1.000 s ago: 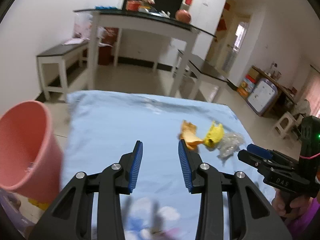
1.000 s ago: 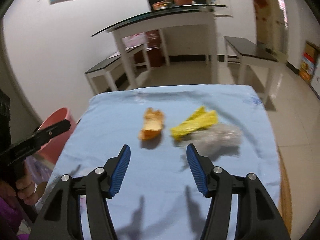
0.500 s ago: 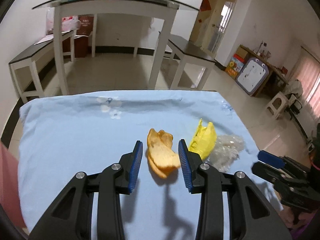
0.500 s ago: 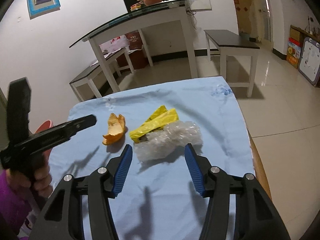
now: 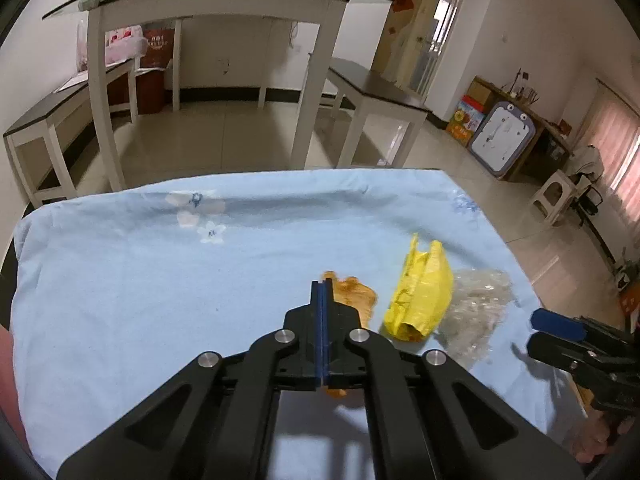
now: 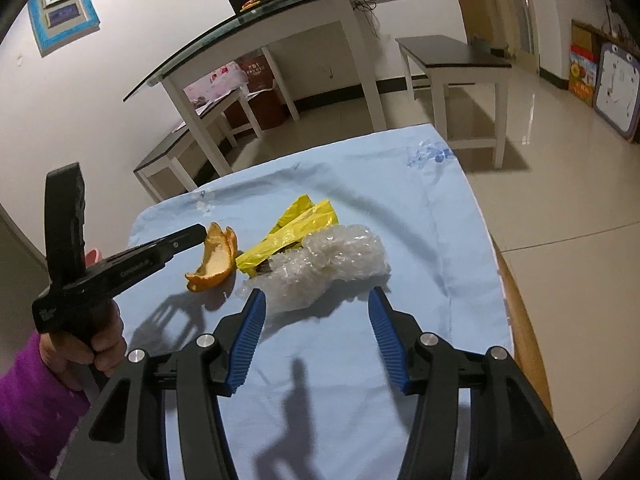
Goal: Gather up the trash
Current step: 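Grasp the orange peel with left tool while right tool grasps the clear plastic wrap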
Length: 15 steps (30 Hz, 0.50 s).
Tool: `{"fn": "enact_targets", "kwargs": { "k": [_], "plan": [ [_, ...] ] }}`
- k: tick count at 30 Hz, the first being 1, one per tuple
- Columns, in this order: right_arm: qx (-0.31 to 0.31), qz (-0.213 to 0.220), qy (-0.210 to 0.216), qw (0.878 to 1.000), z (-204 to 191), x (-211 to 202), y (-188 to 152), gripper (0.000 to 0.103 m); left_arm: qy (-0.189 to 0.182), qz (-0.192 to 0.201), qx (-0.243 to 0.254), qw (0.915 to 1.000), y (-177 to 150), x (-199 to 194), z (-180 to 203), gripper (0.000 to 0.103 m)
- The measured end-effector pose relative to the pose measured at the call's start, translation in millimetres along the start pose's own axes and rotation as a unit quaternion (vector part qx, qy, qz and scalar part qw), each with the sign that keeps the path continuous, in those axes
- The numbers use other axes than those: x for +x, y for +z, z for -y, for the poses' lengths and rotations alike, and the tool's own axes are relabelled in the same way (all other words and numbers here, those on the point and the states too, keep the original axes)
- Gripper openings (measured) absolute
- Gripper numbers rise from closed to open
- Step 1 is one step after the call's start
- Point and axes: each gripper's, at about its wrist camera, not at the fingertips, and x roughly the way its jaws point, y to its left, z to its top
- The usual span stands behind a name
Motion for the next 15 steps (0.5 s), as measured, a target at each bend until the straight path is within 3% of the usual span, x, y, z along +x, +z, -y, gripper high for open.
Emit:
{"fn": "enact_targets", "kwargs": {
  "k": [8, 15],
  "plan": [
    [0.049, -0.02, 0.038, 0.998, -2.6, 13.6, 11.8, 0.053, -0.001, 0.051, -0.009, 0.9986, -2.7, -49.9, 5.5, 0.0],
    [0.085, -0.039, 0.019, 0.995, -7.7, 34.6, 17.7, 0.053, -0.018, 0.054, -0.028, 0.998, 1.2, -65.7, -3.1, 0.0]
  ]
}}
